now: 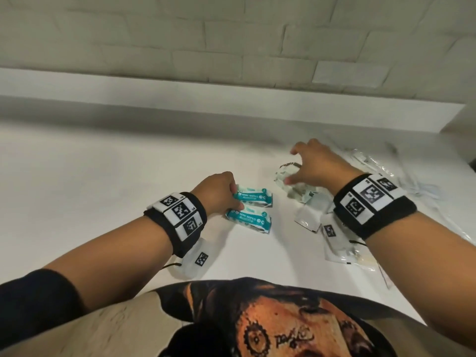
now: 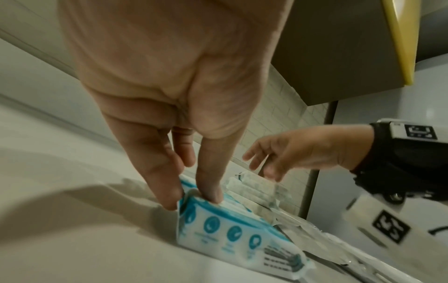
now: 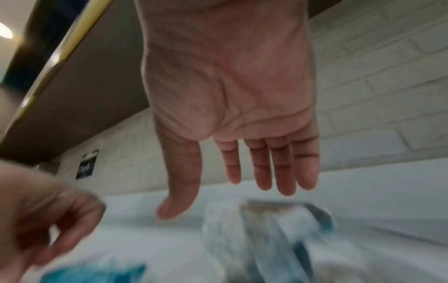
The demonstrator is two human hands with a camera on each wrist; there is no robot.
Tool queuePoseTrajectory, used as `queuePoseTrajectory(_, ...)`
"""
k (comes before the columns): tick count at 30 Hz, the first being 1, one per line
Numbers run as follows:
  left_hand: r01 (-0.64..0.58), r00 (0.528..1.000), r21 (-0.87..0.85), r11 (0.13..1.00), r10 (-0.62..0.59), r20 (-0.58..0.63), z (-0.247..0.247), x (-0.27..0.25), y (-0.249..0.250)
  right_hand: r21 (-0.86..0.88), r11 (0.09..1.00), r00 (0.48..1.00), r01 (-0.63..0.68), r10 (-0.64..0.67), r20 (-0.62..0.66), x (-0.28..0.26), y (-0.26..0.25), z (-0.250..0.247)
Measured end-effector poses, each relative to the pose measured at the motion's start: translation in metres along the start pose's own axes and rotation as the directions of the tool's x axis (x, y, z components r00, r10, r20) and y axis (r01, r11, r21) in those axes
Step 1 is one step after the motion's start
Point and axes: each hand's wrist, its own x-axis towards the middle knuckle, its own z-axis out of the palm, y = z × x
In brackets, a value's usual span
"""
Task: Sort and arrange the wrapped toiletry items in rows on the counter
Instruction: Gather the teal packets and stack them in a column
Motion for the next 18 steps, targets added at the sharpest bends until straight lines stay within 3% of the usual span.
queuePoseTrajectory(2,0.014,1.0,0.046,0.999,-0.014,-0.007,0.0,0.0,0.005,-0.086,0.996,0.997,0.017,-0.01,0.083,-0.005,0.005,0.016)
queuePoseTrajectory(5,-0.052,0.998,0.126,0.991,0.057,-0.037,-0.002,-0.002,0.01,-0.064,0.998,1.0,0.025,-0.024,0.015,-0.004,0.014,0.019)
queuePoseTrajectory(7,-0.185,0.981,0.164,0.969,0.173,0.084,-0.002,-0.002,0.012,0.063,0.998,0.999,0.002,0.002,-0.055,-0.002,0.013,0.007)
queuePoseTrajectory(10,-0.274,0.946,0.311,0.91,0.197,0.256,0.002,-0.004,0.017,0.279,0.96,0.996,0.013,0.013,-0.091,0.001,-0.003,-0.01)
queuePoseTrajectory(14,-0.252,0.957,0.276,0.927,0.198,0.211,0.007,-0.005,0.009,0.336,0.94,0.993,0.062,-0.091,0.072,0.01,-0.027,-0.008)
queuePoseTrajectory(18,-0.168,0.981,0.166,0.972,0.148,0.125,0.0,-0.009,-0.003,0.273,0.96,0.982,0.055,-0.101,0.158,0.025,-0.043,0.005)
